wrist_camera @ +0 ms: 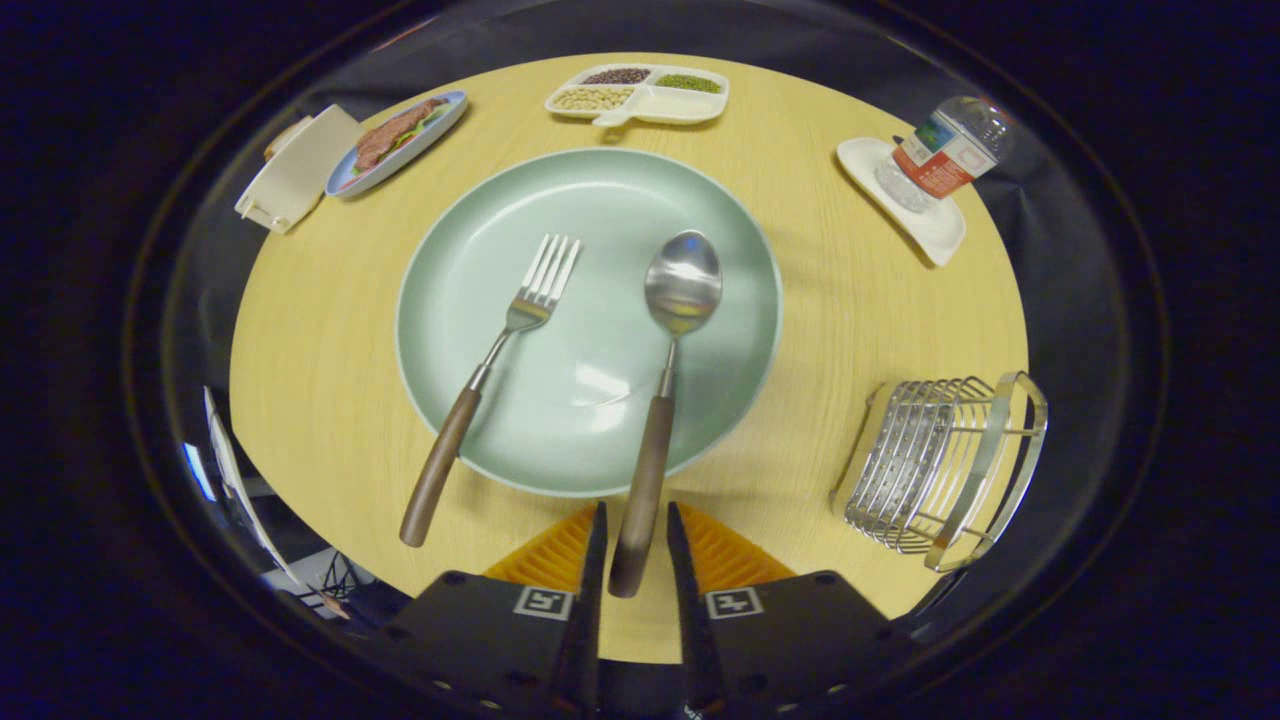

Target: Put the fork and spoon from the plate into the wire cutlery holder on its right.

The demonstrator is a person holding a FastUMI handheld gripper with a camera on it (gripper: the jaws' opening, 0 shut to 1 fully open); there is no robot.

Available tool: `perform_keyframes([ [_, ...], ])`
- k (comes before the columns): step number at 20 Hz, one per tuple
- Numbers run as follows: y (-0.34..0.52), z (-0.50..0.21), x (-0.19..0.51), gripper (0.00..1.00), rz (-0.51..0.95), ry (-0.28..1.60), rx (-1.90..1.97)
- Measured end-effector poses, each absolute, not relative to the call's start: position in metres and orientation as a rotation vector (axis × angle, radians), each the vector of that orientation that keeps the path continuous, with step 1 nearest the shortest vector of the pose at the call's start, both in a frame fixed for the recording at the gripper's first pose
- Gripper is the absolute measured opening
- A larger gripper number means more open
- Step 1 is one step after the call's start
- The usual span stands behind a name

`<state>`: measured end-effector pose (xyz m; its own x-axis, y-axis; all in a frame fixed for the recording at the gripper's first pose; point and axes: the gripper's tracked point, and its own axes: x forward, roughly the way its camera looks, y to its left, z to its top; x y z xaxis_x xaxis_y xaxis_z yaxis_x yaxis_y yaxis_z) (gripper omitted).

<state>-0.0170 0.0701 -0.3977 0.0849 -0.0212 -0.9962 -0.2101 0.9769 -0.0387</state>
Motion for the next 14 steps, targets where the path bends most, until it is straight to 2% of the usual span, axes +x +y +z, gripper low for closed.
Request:
perform_keyframes([
  [3,0.067,-0.39,-0.016,0.1,0.123,1.477,-0.162],
  [5,0.069,-0.383,-0.018,0.01,0.131,1.48,-0.116],
  [14,0.055,-0.301,-0.027,0.01,0.181,1.428,0.007],
])
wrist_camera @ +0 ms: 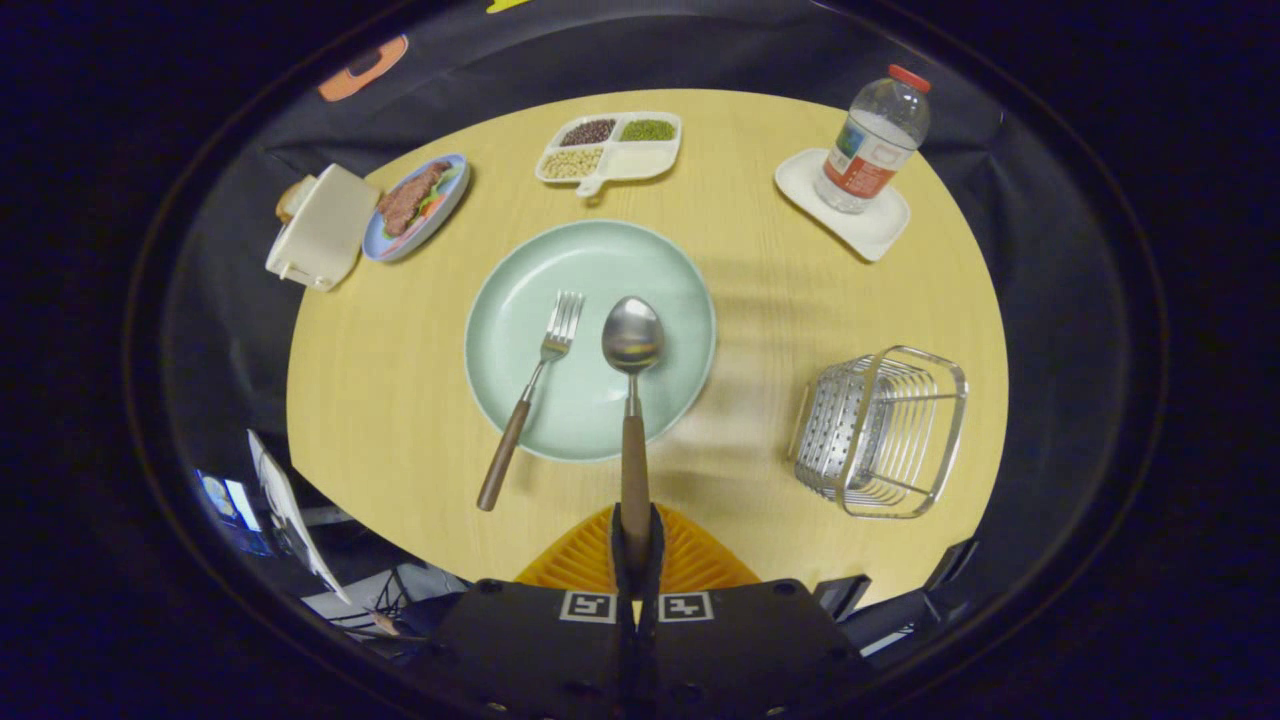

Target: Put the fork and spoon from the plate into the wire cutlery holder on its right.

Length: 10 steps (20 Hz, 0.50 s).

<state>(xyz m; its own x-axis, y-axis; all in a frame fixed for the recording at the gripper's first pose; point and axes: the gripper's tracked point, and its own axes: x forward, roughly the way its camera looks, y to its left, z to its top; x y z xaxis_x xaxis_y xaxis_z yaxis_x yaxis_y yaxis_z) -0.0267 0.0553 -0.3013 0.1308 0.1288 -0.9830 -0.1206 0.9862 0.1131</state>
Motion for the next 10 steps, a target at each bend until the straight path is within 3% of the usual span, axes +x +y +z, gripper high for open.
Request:
perform_keyframes([
  [10,-0.049,-0.217,-0.045,0.01,0.089,1.384,0.049],
])
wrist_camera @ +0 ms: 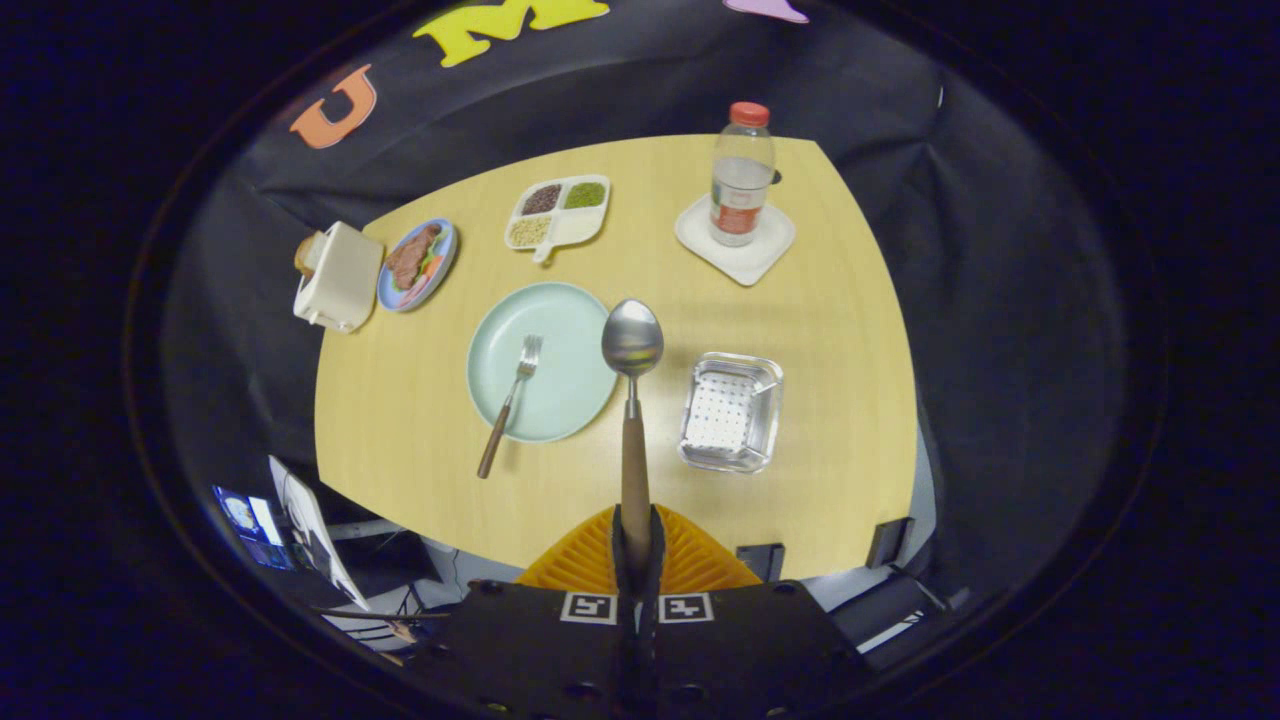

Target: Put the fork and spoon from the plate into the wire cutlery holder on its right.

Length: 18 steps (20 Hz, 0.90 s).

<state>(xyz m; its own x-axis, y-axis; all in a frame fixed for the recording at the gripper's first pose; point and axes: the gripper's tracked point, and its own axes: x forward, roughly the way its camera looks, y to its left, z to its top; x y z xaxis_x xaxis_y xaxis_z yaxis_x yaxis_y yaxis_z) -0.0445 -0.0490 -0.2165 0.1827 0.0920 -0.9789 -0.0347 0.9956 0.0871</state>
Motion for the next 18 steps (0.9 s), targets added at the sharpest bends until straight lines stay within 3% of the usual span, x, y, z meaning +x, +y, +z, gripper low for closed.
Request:
perform_keyframes([
  [8,-0.087,-0.252,-0.073,0.01,0.039,1.537,0.124],
  [18,-0.081,-0.29,-0.049,0.01,-0.039,1.627,0.215],
])
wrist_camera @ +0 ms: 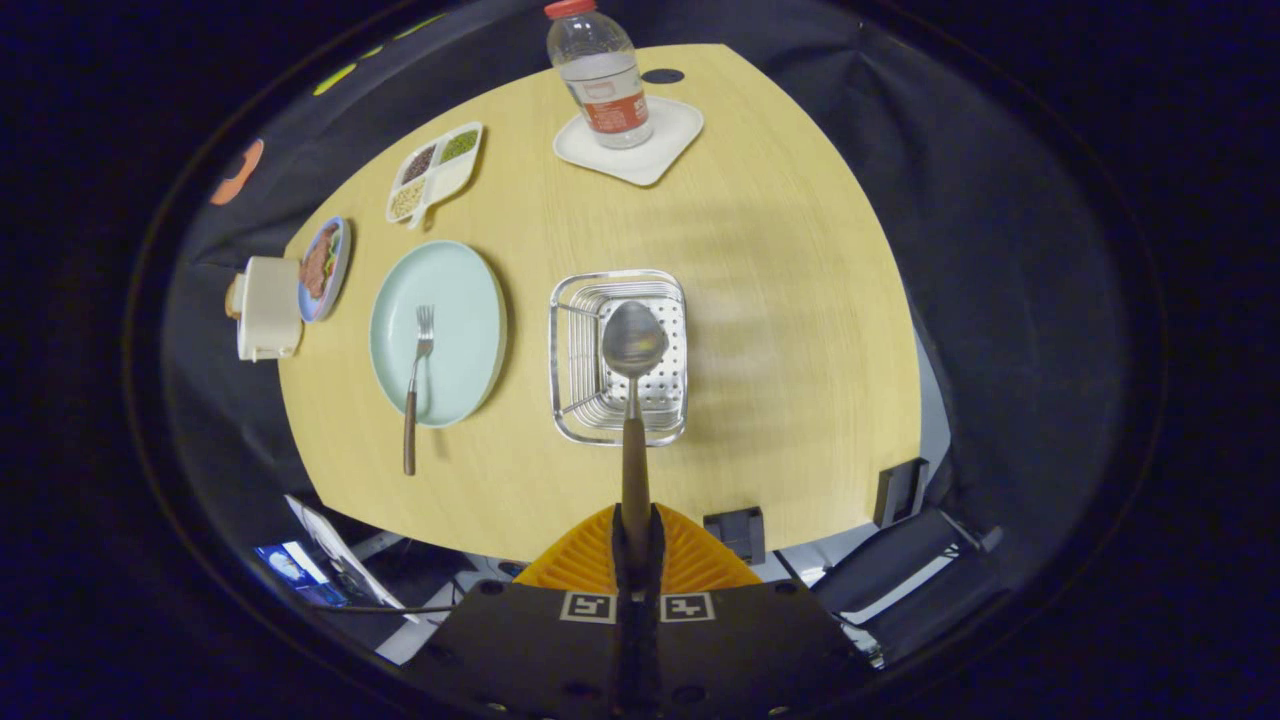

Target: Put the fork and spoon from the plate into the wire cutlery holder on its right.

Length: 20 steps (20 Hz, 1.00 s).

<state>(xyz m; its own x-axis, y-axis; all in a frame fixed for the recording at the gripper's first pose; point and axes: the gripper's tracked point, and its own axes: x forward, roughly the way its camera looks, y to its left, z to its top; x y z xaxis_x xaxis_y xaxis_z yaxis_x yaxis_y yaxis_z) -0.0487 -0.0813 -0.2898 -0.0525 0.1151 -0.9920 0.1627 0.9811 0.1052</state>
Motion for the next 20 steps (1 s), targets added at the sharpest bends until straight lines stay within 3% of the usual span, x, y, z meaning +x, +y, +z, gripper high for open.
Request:
perform_keyframes([
  [4,-0.083,-0.29,-0.039,0.13,-0.056,1.587,0.201],
  [6,-0.083,-0.283,-0.033,0.44,-0.051,1.548,0.182],
  [8,-0.083,-0.275,-0.026,0.88,-0.047,1.496,0.131],
  [9,-0.082,-0.27,-0.023,0.97,-0.051,1.47,0.11],
  [13,-0.058,-0.246,-0.01,0.97,-0.043,1.374,0.057],
  [20,0.066,-0.255,-0.009,0.97,0.05,1.327,0.092],
])
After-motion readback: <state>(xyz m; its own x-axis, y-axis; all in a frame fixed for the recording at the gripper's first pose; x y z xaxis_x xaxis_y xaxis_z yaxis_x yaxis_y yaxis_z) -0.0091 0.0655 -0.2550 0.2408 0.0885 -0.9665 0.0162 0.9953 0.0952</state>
